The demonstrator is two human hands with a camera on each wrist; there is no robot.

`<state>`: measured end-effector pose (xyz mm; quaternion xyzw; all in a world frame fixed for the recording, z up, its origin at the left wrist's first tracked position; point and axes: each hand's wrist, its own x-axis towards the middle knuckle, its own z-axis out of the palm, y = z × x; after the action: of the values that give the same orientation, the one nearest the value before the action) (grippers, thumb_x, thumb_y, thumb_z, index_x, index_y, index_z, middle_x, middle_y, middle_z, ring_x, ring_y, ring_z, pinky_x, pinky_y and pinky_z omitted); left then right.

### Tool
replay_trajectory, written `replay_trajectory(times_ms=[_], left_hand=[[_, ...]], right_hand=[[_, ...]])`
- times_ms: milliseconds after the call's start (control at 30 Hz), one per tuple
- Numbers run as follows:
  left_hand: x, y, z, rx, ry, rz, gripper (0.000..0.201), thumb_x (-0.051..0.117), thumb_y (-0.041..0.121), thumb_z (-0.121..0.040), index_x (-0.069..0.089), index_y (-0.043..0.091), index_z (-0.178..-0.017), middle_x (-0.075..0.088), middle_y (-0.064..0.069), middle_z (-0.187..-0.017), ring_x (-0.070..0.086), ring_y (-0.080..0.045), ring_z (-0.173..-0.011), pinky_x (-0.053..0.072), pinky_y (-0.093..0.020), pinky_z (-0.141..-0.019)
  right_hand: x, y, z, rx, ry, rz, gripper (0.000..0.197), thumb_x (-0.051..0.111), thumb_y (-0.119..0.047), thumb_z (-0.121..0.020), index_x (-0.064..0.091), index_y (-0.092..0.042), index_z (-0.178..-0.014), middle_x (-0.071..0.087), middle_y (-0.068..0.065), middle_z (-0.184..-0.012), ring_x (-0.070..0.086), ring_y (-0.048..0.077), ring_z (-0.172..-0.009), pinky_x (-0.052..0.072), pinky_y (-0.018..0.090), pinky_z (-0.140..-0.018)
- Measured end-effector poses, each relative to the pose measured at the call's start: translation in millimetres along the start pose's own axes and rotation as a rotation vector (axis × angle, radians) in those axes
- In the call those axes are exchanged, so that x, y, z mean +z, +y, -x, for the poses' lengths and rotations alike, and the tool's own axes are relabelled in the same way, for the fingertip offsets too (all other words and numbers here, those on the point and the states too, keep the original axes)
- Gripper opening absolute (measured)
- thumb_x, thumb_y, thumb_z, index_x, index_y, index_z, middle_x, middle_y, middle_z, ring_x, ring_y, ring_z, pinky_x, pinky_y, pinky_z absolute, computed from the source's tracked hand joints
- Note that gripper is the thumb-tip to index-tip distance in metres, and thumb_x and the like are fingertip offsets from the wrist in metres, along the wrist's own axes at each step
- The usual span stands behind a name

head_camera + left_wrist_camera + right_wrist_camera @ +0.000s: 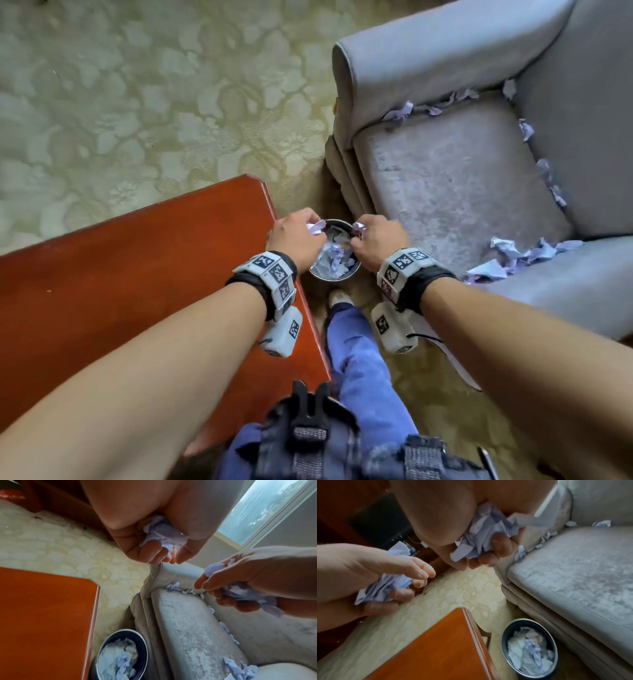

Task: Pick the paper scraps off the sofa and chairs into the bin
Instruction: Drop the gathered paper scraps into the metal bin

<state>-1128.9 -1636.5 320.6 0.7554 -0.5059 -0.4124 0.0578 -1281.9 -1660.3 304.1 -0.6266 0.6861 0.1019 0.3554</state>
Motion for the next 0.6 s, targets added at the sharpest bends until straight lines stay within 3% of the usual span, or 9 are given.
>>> replay_trajectory(times_ms=[133,233,367,500,600], left_hand=[[76,-13,-57,-0.156,-0.011,0.103,0.017,0.062,0.026,-0.083,0.063,0.029,-0.1,0.068,-0.003,-0.102,0.06,-0.032,-0.096,0.044,-0.03,-0.077],[134,-34,-95,-0.234,-0.011,0.155,0.031,0.063,0.027,-0.085,0.059,0.032,-0.115,0.066,-0.003,-0.117,0.058,-0.03,-0.106,0.041,-0.027,-0.081],[199,-67,-139,-0.333,0.048,0.231,0.046,0.065,0.023,-0.086,0.054,0.028,-0.131,0.062,-0.005,-0.126,0.057,-0.03,-0.114,0.042,-0.031,-0.093],[250,-98,-176,-0.428,0.073,0.294,0.045,0.067,0.023,-0.083,0.057,0.025,-0.127,0.065,-0.005,-0.119,0.06,-0.03,-0.108,0.048,-0.035,-0.092],[277,-115,-193,-0.473,0.064,0.333,0.039,0.068,0.025,-0.077,0.061,0.025,-0.116,0.068,-0.005,-0.107,0.063,-0.032,-0.098,0.052,-0.038,-0.088]], right_hand=[[35,50,-68,0.078,-0.112,-0.075,0.031,0.054,-0.031,-0.08,0.059,-0.021,-0.109,0.065,0.016,-0.112,0.06,0.04,-0.102,0.047,0.035,-0.079],[75,81,-117,0.114,-0.179,-0.126,0.039,0.053,-0.029,-0.085,0.052,-0.019,-0.123,0.062,0.017,-0.117,0.058,0.04,-0.106,0.048,0.038,-0.087],[131,111,-170,0.149,-0.252,-0.156,0.042,0.053,-0.026,-0.088,0.046,-0.018,-0.129,0.06,0.019,-0.12,0.057,0.039,-0.108,0.048,0.038,-0.089],[178,132,-210,0.149,-0.284,-0.183,0.043,0.057,-0.029,-0.087,0.048,-0.018,-0.127,0.061,0.016,-0.118,0.057,0.037,-0.108,0.047,0.035,-0.085],[203,144,-231,0.163,-0.287,-0.217,0.041,0.06,-0.03,-0.085,0.051,-0.018,-0.123,0.063,0.01,-0.117,0.058,0.031,-0.104,0.041,0.027,-0.075]])
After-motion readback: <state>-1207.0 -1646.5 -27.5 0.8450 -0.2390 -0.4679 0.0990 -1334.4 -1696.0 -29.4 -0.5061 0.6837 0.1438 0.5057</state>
